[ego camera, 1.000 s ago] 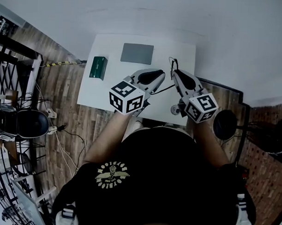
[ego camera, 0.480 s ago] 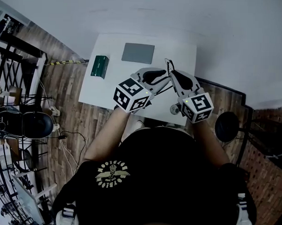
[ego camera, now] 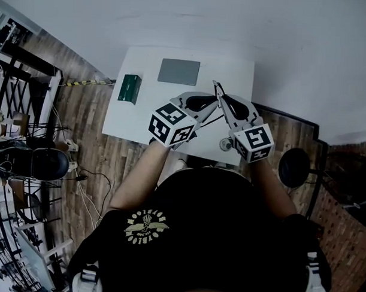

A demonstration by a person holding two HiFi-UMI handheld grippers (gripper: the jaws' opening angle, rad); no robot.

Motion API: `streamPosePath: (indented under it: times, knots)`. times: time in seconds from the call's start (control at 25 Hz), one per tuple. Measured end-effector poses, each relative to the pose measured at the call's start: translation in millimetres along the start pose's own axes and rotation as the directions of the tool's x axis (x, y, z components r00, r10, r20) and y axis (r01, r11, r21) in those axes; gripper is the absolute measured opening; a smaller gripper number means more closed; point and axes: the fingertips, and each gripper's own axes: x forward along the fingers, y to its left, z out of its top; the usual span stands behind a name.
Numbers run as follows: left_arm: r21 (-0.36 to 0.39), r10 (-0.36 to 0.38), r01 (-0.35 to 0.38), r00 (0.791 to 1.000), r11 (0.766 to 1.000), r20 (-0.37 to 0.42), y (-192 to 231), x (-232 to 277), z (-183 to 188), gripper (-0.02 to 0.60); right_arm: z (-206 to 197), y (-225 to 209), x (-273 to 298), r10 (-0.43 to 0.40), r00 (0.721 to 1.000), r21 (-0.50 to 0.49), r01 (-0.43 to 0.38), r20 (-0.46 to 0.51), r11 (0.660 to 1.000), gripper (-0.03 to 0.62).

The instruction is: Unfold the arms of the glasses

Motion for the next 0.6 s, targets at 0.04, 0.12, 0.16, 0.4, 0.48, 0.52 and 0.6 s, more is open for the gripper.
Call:
streamPosePath:
  times: [0.04, 0.12, 0.16, 0.4, 0.48, 0.52, 0.6]
  knots:
    - [-0.002, -0.002, 0.002, 1.0, 1.0, 0.002, -1, 0, 0, 0.035, 0, -1, -1, 0.0, 1.0, -0.001, 0.0, 0.0, 1.0, 0.018]
    - [-0.004, -0.003, 0.003, 1.0, 1.0, 0.003, -2, -2, 0, 0.032, -1, -3, -2, -0.002, 1.0, -0.005, 0.002, -0.001, 1.0, 0.018]
    - [-0.005, -0.003, 0.003, 1.0, 1.0, 0.001, -1, -4, 0, 0.032, -1, -4, -2, -0.003, 1.0, -0.006, 0.003, 0.0, 1.0, 0.018]
    - [-0.002, 0.02, -0.019, 1.0, 1.0, 0.011, 7, -22, 3, 0.025, -1, -6, 2, -0.011, 1.0, -0.006, 0.011, 0.0, 1.0, 0.018]
    - [-0.013, 0.044, -0.044, 0.999, 0.999, 0.033, 13, -30, 7, 0.006, -1, -5, 3, -0.009, 1.0, -0.003, 0.009, -0.002, 1.0, 0.018]
    - [-0.019, 0.052, -0.052, 0.998, 0.998, 0.04, 16, -33, 8, 0.006, -1, -4, 3, -0.006, 1.0, 0.0, 0.006, -0.001, 1.0, 0.018]
    - [-0.028, 0.053, -0.052, 0.998, 0.998, 0.045, 17, -38, 8, 0.006, 1, -2, 4, -0.005, 1.0, 0.005, 0.005, 0.001, 1.0, 0.018]
